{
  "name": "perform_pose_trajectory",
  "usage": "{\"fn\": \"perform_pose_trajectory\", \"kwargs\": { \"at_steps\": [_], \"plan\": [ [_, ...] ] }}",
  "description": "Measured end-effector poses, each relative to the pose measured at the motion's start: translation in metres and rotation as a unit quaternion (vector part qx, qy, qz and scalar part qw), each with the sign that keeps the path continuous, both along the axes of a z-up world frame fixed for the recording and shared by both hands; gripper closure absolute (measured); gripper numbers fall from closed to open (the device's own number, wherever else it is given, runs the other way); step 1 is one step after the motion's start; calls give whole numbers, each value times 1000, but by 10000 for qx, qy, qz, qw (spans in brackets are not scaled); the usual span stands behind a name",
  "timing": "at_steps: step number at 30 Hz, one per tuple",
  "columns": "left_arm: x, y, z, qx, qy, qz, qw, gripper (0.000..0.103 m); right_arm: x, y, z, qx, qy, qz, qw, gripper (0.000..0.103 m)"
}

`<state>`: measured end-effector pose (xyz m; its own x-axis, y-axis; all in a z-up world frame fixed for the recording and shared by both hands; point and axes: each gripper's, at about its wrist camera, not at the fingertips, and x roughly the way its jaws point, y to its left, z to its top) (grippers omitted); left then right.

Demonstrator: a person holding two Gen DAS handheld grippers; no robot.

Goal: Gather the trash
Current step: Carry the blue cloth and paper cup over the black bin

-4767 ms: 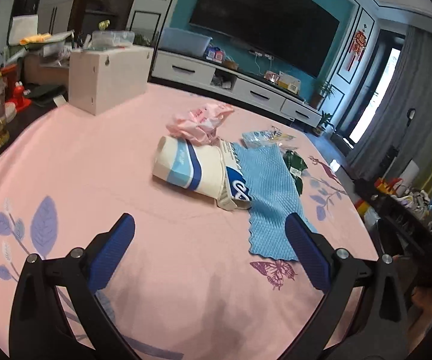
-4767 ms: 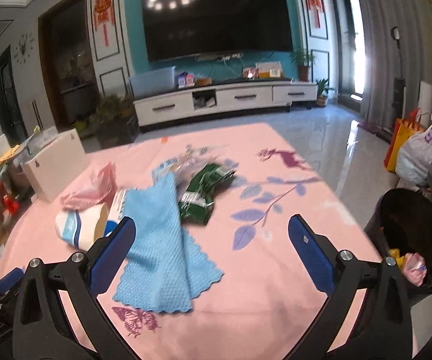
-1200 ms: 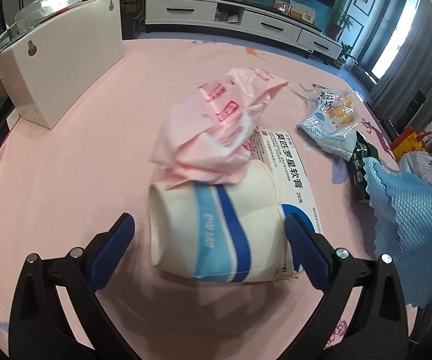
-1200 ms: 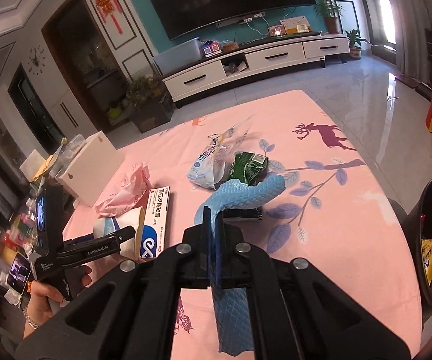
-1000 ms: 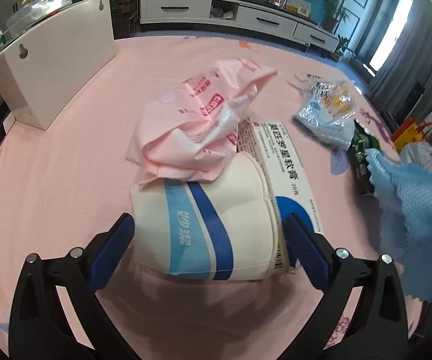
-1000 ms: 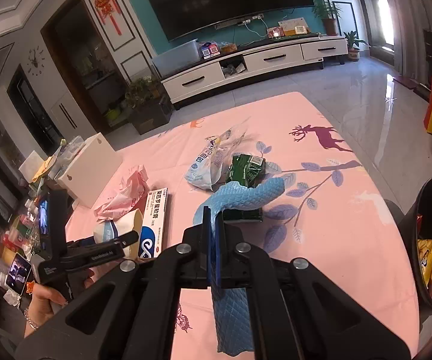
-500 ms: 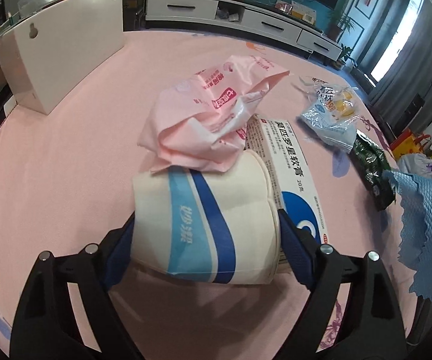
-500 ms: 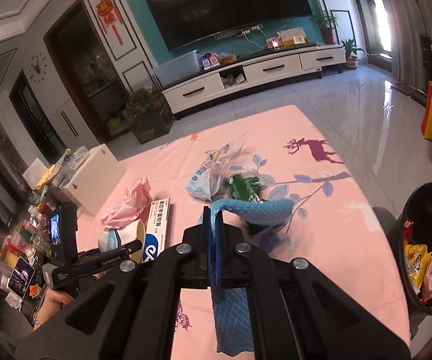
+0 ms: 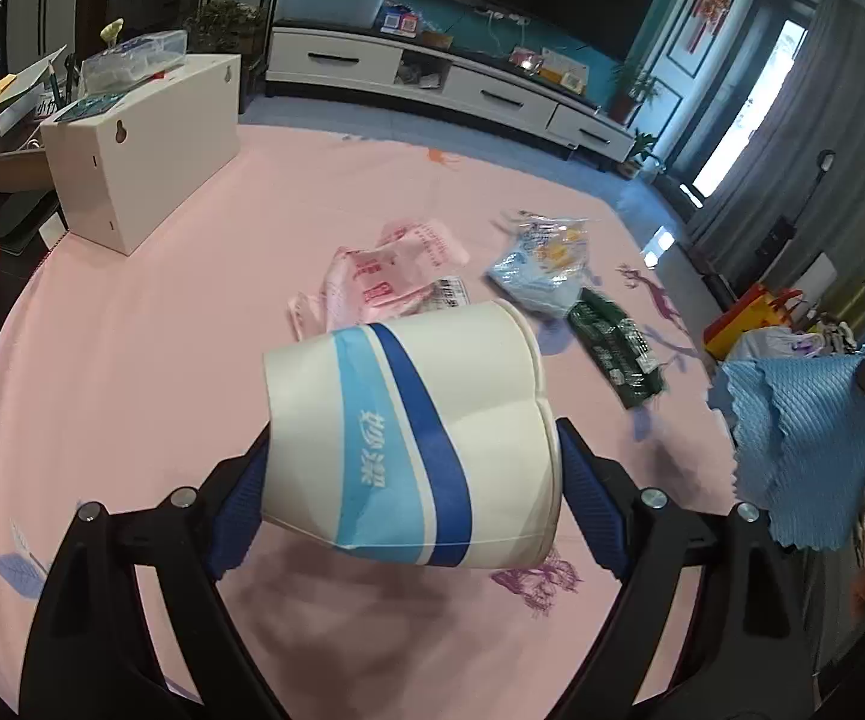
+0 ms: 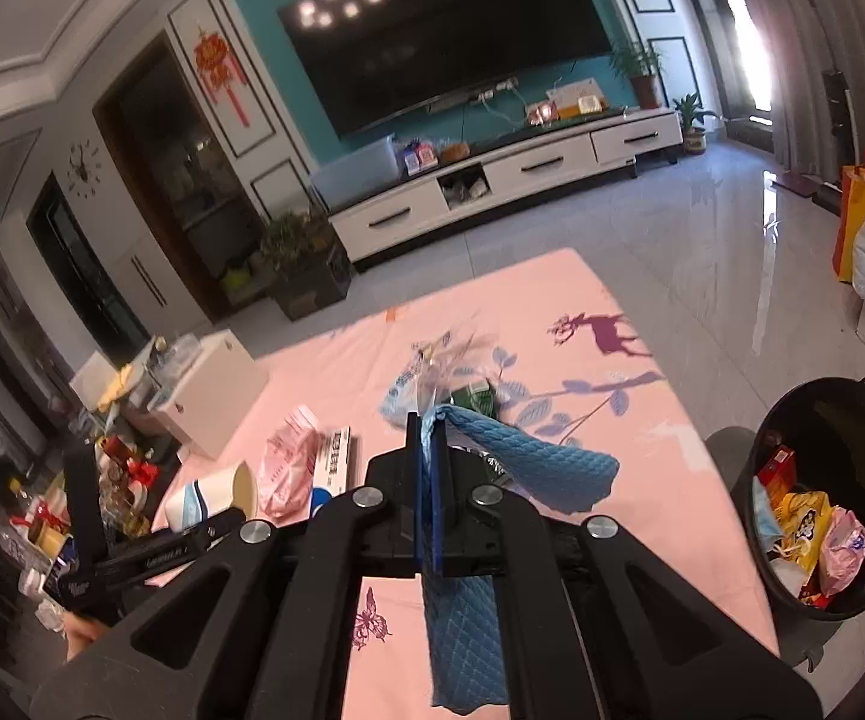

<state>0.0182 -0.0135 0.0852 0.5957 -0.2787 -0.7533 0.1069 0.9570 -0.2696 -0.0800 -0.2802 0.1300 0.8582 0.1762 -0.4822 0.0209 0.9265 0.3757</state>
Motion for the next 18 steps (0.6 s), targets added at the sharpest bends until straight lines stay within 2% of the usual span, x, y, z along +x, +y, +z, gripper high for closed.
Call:
{"fn": "perform_pose_trajectory", "kwargs": {
  "at_steps": [8,18],
  "plan": [
    [-39,-52,29,-350,-367,-544,9972,16,-29,-22,20,-136,-338,-375,9986,100],
    [-59,-159,37,-253,-512,-1300,9899,16,-58,-78,22,-90,-430,-1135,9926,100]
  ]
}}
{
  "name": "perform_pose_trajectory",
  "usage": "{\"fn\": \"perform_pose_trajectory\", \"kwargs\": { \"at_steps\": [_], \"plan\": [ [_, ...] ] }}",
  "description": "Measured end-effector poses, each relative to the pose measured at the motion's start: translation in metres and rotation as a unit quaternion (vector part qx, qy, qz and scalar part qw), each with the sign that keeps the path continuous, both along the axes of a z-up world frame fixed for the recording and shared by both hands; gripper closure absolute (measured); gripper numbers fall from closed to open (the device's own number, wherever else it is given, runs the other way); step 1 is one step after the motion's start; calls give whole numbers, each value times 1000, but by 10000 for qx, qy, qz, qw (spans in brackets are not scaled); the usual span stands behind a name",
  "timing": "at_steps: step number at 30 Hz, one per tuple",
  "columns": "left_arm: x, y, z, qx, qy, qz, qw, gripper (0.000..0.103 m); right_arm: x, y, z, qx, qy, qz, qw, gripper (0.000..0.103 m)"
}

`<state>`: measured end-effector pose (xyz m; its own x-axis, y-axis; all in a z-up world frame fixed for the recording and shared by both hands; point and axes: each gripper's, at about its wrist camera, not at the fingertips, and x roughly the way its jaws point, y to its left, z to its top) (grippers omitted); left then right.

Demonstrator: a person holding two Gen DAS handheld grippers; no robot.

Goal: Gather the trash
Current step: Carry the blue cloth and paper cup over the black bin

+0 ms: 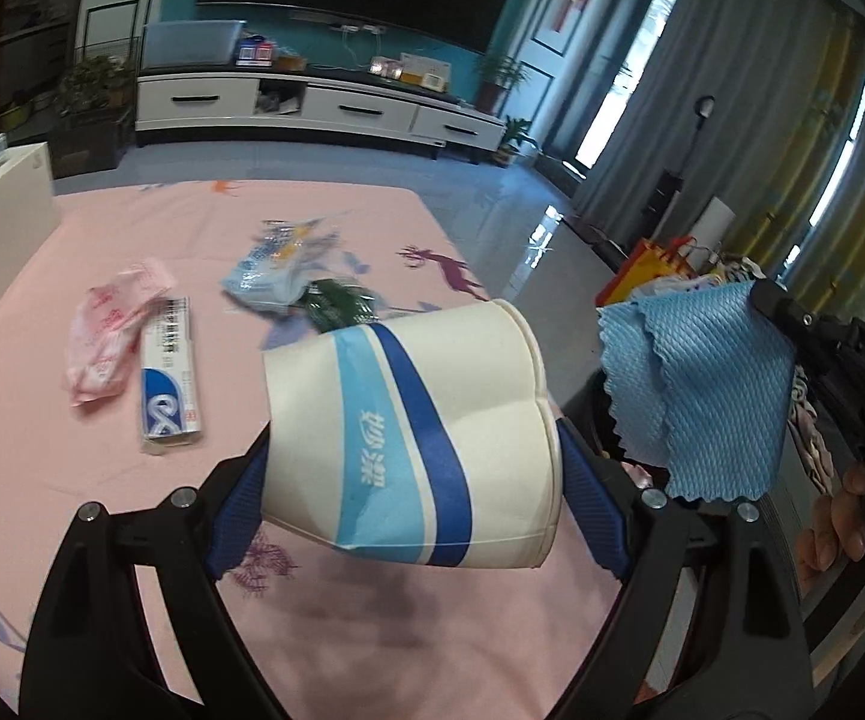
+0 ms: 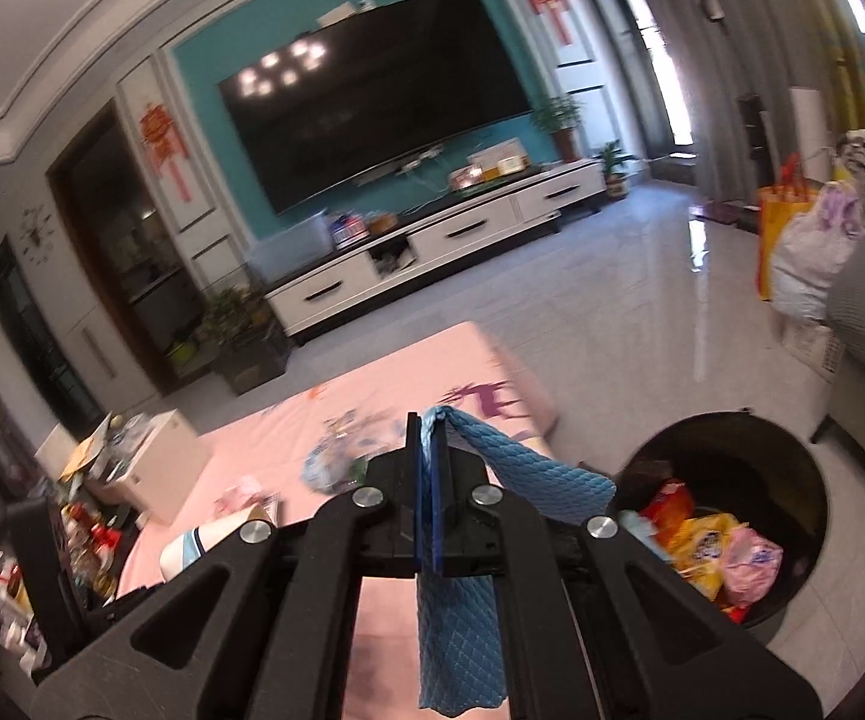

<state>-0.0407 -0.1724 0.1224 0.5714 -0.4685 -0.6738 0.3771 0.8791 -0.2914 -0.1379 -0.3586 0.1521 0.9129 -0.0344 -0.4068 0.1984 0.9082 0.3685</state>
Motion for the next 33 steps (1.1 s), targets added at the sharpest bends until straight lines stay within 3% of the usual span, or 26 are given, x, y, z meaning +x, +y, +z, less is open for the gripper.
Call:
{"fn": "perform_pose_trajectory", "kwargs": {
  "at_steps": [9,17,23,33],
  "plan": [
    [-18,-100,-15,251,-114,-659,9974,16,-25,-61,-14,320,-26,-745,9967,100],
    [-16,-172,-33,429,-36,-1144,9925,16,-30,-117,-43,467,423,-1255,9901,100],
    [-5,-211,-50,401,241,-1303,9904,16,-26,-150,-72,768,755,-1402,9842,100],
    [8,-263,-85,725,540,-1525,9842,16,-16,-182,-109,1290,1207,-1616,9709,100]
  ]
}}
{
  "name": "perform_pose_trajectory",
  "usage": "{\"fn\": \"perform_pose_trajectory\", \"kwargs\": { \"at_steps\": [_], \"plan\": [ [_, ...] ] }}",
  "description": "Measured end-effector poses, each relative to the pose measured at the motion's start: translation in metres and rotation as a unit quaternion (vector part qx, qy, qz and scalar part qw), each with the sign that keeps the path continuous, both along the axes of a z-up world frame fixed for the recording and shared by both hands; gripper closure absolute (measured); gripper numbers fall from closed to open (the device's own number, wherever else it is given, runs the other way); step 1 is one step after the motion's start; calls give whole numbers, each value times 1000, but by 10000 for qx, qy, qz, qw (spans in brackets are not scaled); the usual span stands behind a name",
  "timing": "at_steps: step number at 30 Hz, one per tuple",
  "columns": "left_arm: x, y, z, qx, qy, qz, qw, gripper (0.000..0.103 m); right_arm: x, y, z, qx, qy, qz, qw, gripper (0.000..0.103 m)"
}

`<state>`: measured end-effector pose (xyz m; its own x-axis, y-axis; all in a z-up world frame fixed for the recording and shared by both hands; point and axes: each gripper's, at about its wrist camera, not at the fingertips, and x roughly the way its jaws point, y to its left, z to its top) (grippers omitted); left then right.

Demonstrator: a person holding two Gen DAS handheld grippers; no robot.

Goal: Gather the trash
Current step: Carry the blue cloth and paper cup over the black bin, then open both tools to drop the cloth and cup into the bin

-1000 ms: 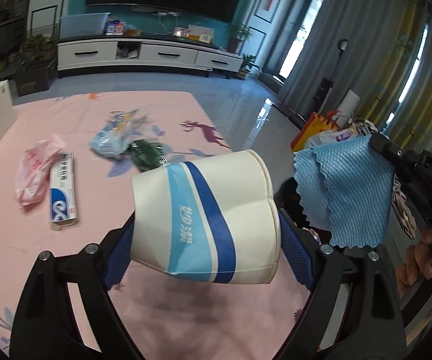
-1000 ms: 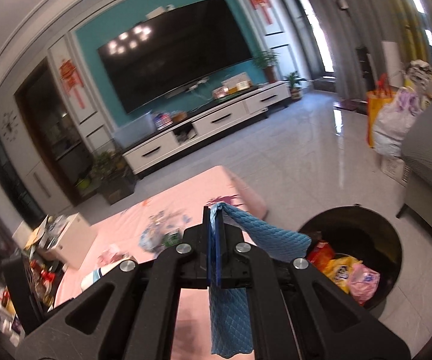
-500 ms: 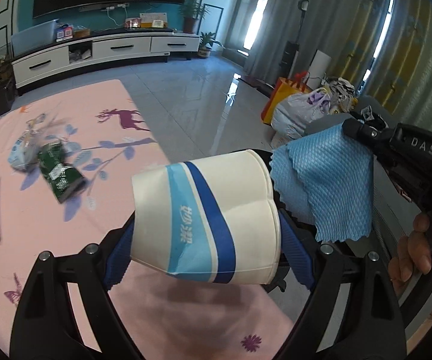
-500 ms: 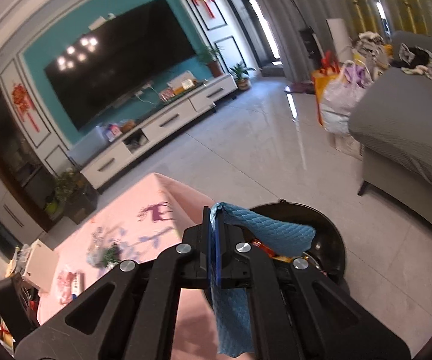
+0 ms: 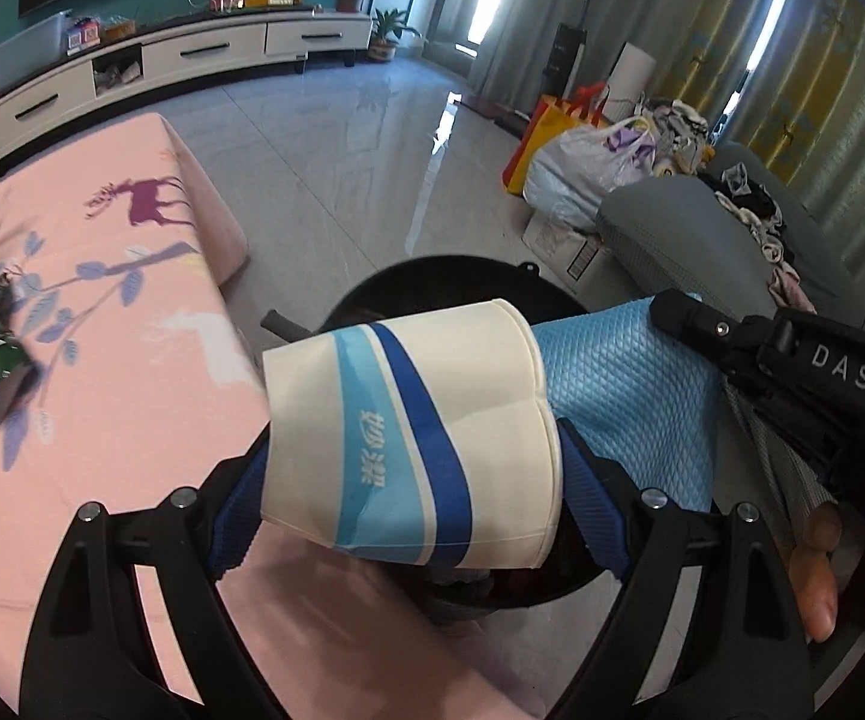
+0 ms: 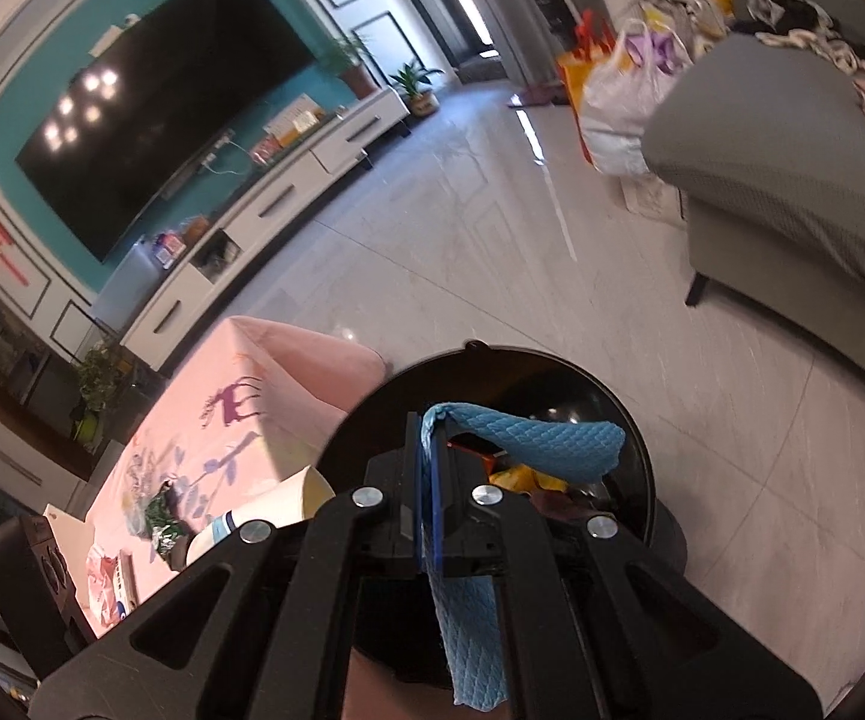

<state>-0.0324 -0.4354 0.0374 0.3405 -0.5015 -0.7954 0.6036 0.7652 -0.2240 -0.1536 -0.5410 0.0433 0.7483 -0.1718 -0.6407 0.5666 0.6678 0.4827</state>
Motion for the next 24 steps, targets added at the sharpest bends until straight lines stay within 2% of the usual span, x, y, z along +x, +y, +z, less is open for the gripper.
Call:
{"fn": "perform_pose_trajectory", "kwargs": {
  "at_steps": [6,10,13,14,15,20,24],
  "plan": [
    [5,-21,-12,171,99,-147,9997,16,-3,-18,-18,258,249,-208,9991,100],
    [10,-27,-16,157,291,-243,9992,13,-3,-21,-21,260,369,-239,9987,97],
    [13,-25,-12,136,336,-236,9991,7,-3,-20,-17,179,310,-243,9991,78],
    [14,-22,-9,110,354,-220,9991,5,-4,-19,-14,131,287,-273,9991,63],
    [17,-19,-7,74,393,-200,9990,4,-5,-19,-12,92,248,-293,9992,56],
    [30,15,11,-23,422,45,9991,3,-7,-14,1,-153,122,-320,9993,43],
    [47,72,25,-19,264,607,9978,3,1,-5,7,-376,192,-188,9989,35]
  ]
}}
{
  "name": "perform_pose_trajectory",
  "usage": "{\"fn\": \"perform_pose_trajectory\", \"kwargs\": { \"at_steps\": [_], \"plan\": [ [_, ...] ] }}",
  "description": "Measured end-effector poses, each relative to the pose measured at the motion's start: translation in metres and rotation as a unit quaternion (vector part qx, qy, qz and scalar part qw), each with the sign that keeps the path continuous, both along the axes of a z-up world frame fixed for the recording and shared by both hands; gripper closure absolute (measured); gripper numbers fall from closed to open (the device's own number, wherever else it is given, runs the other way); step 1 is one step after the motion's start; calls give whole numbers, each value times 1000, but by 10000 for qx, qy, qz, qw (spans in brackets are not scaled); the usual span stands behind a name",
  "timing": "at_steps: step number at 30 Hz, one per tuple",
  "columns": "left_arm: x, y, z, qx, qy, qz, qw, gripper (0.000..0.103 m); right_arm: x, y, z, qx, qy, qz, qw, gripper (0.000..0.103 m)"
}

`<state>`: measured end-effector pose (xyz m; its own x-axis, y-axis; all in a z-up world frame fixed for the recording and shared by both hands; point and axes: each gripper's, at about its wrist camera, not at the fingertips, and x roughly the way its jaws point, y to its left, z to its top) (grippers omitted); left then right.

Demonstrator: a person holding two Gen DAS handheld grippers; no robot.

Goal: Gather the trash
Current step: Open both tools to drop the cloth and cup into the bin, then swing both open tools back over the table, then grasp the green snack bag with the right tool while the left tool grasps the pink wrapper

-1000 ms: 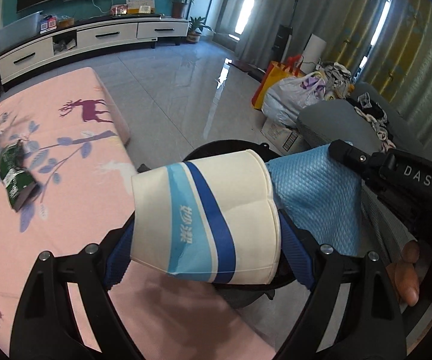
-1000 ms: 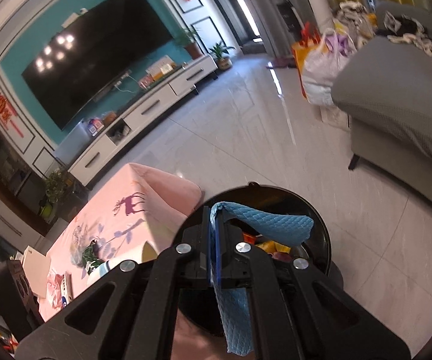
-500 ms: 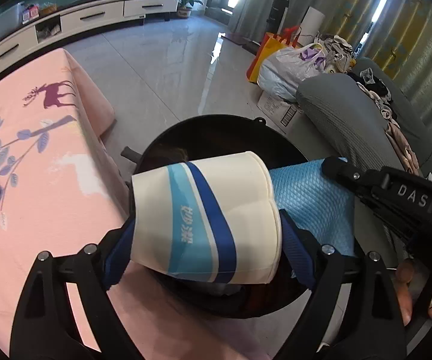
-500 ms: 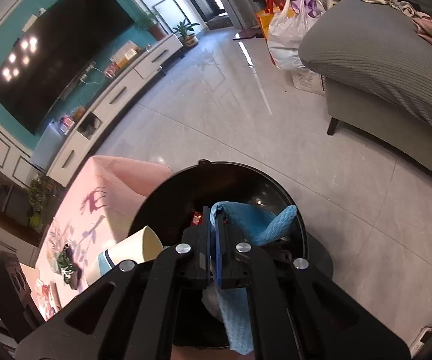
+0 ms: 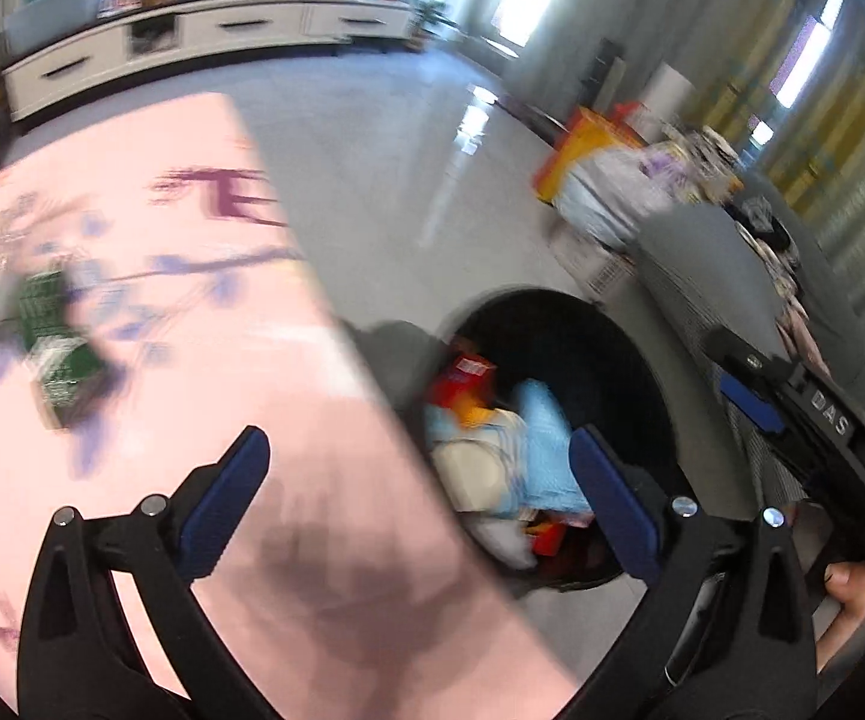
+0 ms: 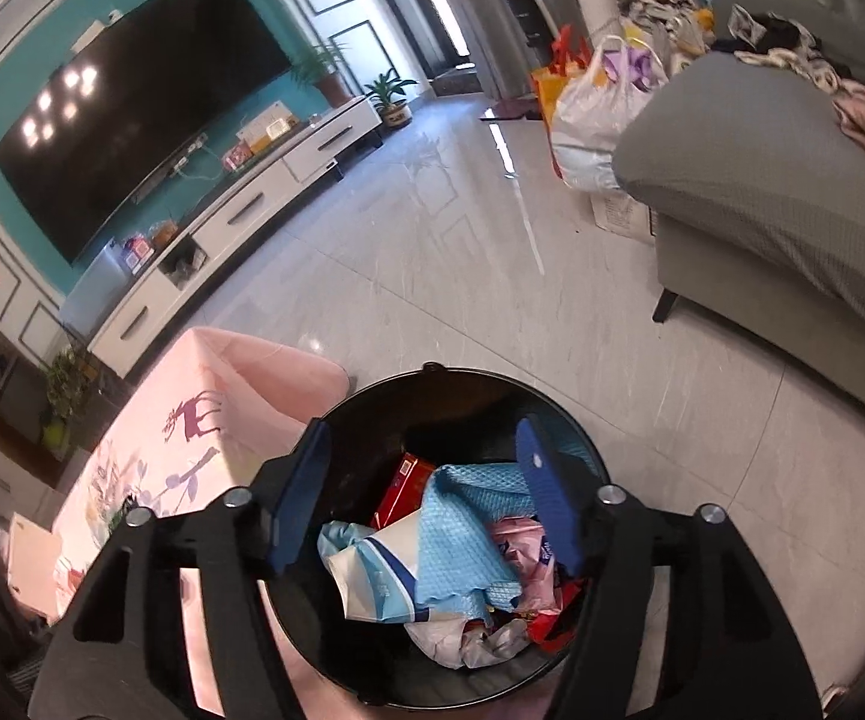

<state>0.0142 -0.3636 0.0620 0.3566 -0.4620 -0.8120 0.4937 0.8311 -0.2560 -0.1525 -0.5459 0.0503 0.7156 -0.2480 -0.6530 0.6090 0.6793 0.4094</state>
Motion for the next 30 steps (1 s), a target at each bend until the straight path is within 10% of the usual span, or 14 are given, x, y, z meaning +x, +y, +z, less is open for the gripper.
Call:
{"fn": "perform_pose_trajectory", "kwargs": {
  "at_steps": [6,11,22,30],
  "plan": [
    [31,118,14,398,-332,1380,9891,3,32,36,11,-222,20,533,9983,22],
    [53,227,16,757,-442,2530,9635,3,73,91,24,-314,-38,1367,9901,11],
    [107,367,-19,564,211,3369,9396,6,209,232,9,-679,737,3289,9390,8],
    [122,379,-53,289,581,3171,9462,29,268,285,-25,-989,1407,3804,9087,42]
  ]
}}
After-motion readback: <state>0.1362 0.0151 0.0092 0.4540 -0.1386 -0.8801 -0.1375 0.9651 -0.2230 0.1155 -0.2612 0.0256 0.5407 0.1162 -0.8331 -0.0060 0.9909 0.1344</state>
